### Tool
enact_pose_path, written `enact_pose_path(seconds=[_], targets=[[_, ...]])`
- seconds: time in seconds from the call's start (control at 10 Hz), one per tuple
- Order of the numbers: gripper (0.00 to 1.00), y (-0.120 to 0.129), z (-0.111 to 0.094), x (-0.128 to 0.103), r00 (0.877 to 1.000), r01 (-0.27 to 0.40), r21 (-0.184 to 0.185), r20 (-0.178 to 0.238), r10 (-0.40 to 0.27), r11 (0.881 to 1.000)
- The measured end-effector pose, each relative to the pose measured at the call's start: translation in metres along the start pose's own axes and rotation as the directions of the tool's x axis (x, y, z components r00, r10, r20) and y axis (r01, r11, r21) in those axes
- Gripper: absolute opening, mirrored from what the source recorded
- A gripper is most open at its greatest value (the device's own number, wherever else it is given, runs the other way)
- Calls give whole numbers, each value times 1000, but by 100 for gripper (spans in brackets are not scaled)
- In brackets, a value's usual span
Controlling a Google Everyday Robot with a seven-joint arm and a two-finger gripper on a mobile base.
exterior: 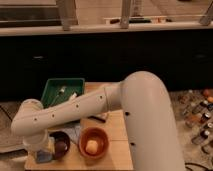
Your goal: Wipe purple bowl with sponge
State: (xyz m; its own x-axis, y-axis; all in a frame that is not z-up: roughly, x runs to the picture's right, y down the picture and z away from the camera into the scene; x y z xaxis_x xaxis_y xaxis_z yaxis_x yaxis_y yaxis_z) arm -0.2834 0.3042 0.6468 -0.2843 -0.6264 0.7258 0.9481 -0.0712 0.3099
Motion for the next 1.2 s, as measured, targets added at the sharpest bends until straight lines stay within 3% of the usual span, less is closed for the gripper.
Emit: enact_pose_path(seconds=[0.3, 0.6, 0.8, 1.0, 1.2], targets=[[0, 45, 1, -19, 997, -73, -8, -3, 73, 997], [0, 64, -12, -6, 992, -119, -30, -43, 118, 992], [0, 57, -21, 18, 990, -123, -47, -69, 120, 991], [0, 28, -28, 49, 992, -94, -67, -90, 88, 993], [0, -1, -28, 59, 995, -44, -82, -92, 37, 996]])
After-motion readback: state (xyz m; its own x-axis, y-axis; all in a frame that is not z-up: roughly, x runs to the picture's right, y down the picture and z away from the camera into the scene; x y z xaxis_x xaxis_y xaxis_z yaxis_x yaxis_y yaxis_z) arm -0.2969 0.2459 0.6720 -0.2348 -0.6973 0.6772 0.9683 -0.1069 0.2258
